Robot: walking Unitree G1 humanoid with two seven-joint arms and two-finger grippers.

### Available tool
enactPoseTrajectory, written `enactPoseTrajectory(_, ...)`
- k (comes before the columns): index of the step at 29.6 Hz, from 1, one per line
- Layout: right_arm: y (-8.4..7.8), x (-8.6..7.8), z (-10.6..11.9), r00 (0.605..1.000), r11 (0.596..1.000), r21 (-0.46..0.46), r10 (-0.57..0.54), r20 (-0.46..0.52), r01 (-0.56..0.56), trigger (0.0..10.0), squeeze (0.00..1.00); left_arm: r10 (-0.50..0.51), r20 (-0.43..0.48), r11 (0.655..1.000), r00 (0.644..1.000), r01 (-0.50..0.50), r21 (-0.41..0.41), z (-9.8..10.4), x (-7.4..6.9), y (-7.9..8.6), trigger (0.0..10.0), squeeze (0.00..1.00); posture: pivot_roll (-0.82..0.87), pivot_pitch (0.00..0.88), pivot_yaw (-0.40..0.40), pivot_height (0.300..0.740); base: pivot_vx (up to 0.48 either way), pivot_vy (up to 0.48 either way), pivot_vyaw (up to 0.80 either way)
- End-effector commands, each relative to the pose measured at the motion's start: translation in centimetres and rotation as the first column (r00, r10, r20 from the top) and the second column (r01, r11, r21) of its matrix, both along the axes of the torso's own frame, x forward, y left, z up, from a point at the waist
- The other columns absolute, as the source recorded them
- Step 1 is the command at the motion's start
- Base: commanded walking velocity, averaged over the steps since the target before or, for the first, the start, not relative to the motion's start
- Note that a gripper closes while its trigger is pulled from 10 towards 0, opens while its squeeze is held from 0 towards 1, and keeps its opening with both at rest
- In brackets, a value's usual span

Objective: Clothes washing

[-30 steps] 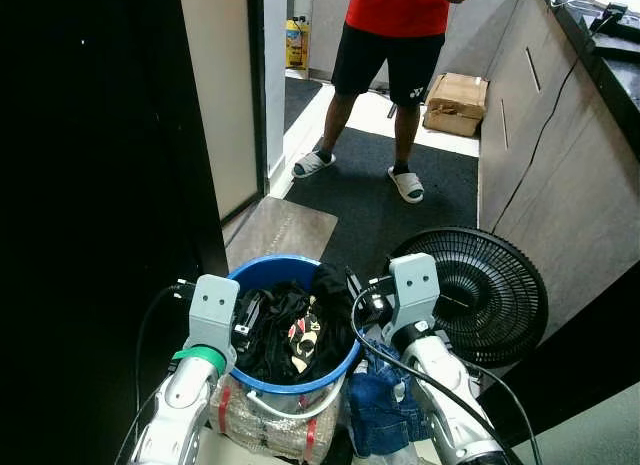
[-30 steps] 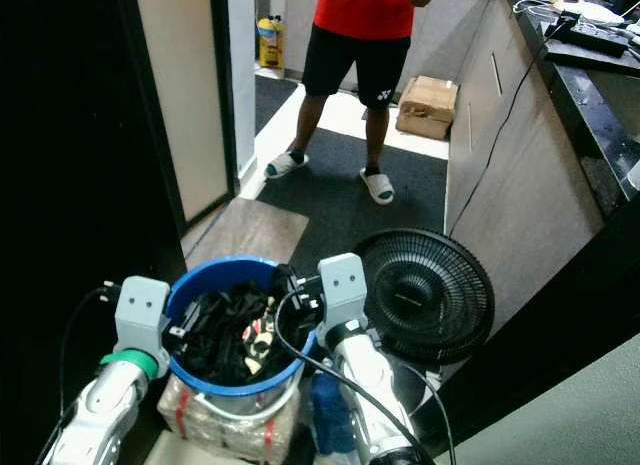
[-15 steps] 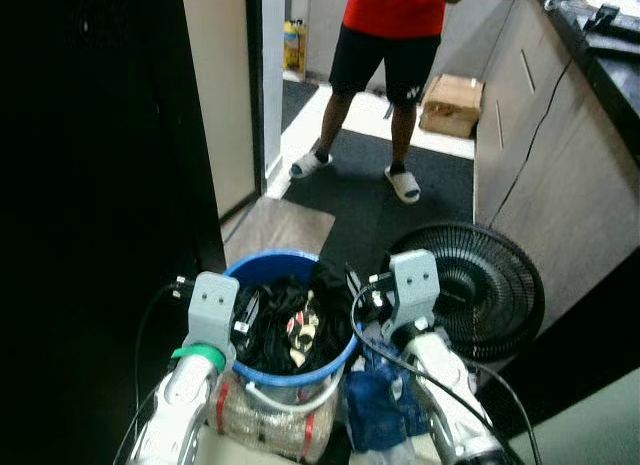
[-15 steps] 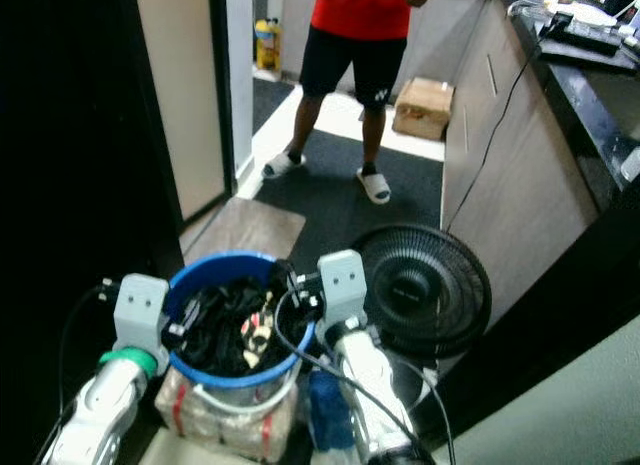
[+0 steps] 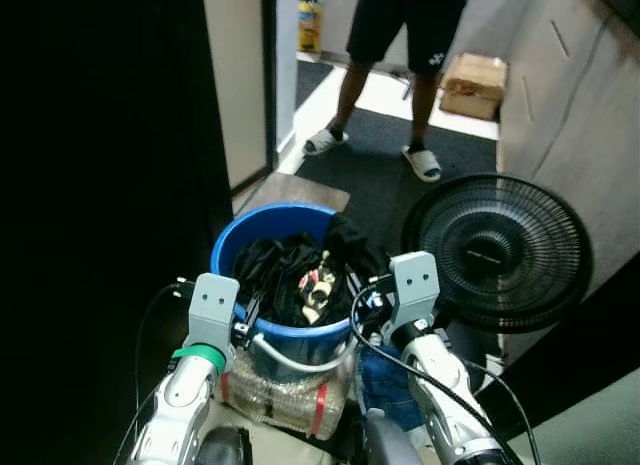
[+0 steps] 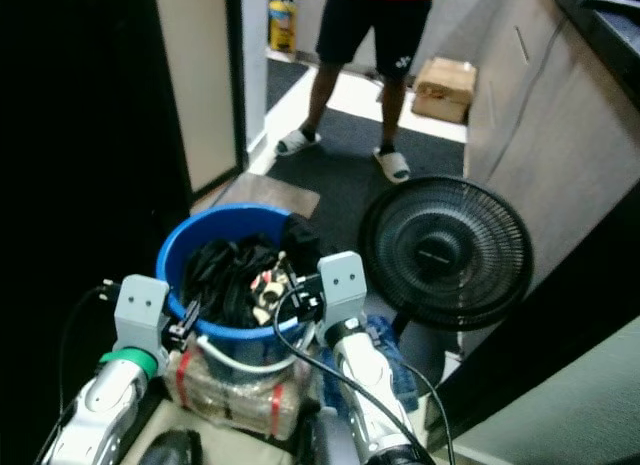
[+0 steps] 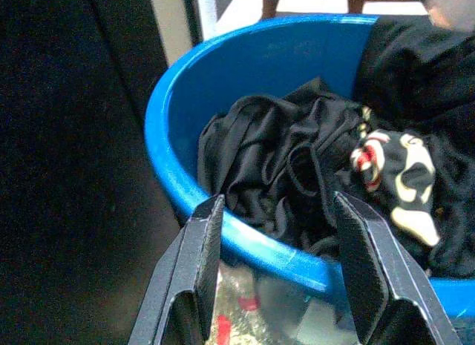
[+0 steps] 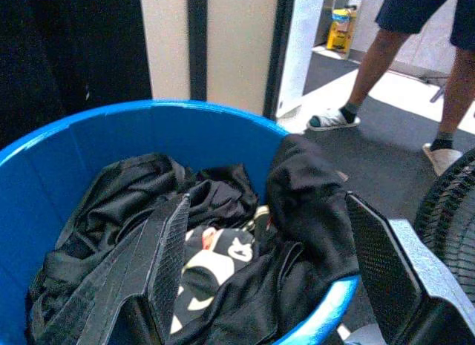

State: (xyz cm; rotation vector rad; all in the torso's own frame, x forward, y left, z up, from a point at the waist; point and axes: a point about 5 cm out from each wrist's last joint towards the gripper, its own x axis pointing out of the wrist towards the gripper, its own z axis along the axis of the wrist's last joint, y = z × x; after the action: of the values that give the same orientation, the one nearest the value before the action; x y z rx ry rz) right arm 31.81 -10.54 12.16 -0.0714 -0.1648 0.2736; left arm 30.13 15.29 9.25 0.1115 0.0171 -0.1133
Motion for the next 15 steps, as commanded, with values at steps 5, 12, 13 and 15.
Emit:
enactPoseTrajectory(5, -0.5, -0.1, 0.0, 1.0, 1.0, 0.015, -0.014, -0.002, 0.014, 10.0, 0.0, 0.001, 0.005, 1.0, 1.0, -0.001, -0.01, 0.5, 0.2, 0.0, 10.0, 0.0, 0.03, 0.117, -0.007, 0.575, 0.0, 0.0, 0.0)
enactPoseTrajectory(12, -1.8, 0.6, 3.2, 0.99, 0.998, 0.015, -0.066, 0.124, 0.065, 10.0, 0.0, 0.014, 0.104, 0.998, 0.994, -0.008, -0.058, 3.9, 1.4, -0.1, 10.0, 0.0, 0.04, 0.125, -0.003, 0.561, 0.0, 0.0, 0.0)
enactPoseTrajectory(13, -1.8, 0.6, 3.2, 0.99, 0.998, 0.015, -0.066, 0.124, 0.065, 10.0, 0.0, 0.014, 0.104, 0.998, 0.994, -0.008, -0.058, 3.9, 1.4, -0.1, 10.0, 0.0, 0.04, 0.125, -0.003, 0.561, 0.0, 0.0, 0.0)
enactPoseTrajectory(15, -2.6, 1.0, 7.1, 0.964, 0.995, 0.054, -0.092, 0.249, 0.081, 10.0, 0.0, 0.024, 0.182, 0.994, 0.983, -0.005, -0.105, 6.8, 1.9, 0.3, 10.0, 0.0, 0.04, 0.127, 0.001, 0.561, 0.0, 0.0, 0.0)
